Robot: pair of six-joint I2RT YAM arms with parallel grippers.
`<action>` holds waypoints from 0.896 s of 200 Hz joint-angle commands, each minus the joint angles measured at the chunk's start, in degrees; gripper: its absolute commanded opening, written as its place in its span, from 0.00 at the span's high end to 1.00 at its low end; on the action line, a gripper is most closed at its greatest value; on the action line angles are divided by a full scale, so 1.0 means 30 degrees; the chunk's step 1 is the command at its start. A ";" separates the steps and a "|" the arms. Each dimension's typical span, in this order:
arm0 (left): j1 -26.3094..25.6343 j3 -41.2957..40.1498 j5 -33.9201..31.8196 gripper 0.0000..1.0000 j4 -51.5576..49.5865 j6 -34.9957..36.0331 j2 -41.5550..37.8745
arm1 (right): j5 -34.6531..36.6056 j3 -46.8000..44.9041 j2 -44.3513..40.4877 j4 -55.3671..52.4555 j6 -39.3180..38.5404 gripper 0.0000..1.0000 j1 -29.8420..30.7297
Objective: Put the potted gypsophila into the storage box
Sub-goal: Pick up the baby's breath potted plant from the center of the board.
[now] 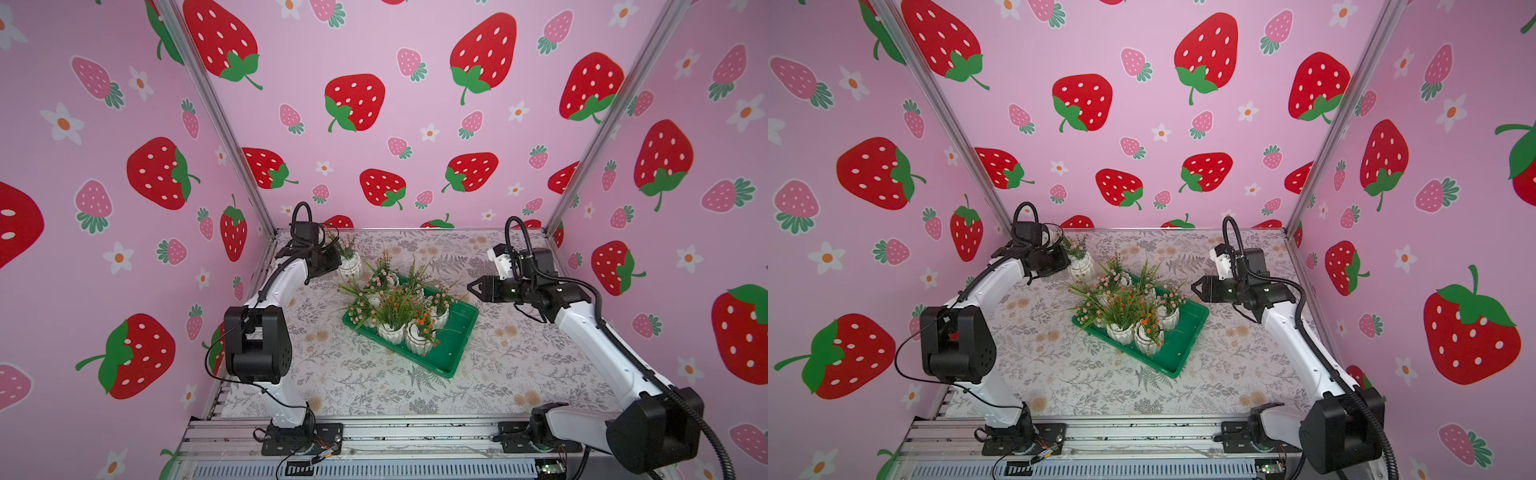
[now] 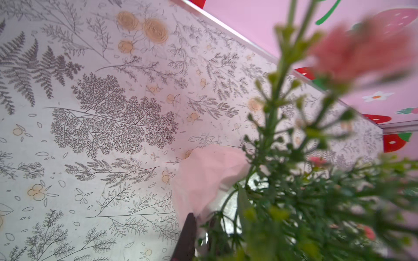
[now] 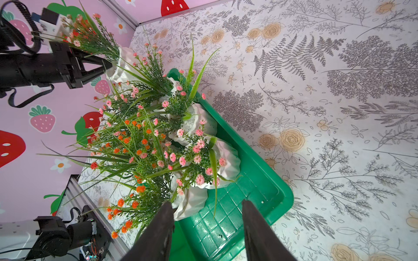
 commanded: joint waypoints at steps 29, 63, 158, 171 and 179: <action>-0.1768 -0.0052 0.1072 1.00 0.0643 0.0101 -0.2552 | -0.0643 0.0378 0.0010 0.0128 0.0082 0.49 -0.0067; -0.3026 0.0551 0.0749 1.00 0.0263 0.0223 -0.3822 | -0.0885 0.0959 0.0346 0.0063 -0.0020 0.49 -0.0065; -0.6413 0.3139 0.0378 1.00 -0.1416 0.0146 -0.4068 | -0.2595 0.1567 0.0606 0.1466 0.1029 0.37 0.0046; -0.6865 0.3414 0.0572 1.00 -0.1385 -0.0006 -0.3909 | -0.2521 0.1753 0.0601 0.1457 0.1162 0.38 0.0109; -0.7082 0.3605 0.0731 1.00 -0.1414 -0.0113 -0.3795 | -0.2524 0.1901 0.0602 0.1416 0.1276 0.38 0.0166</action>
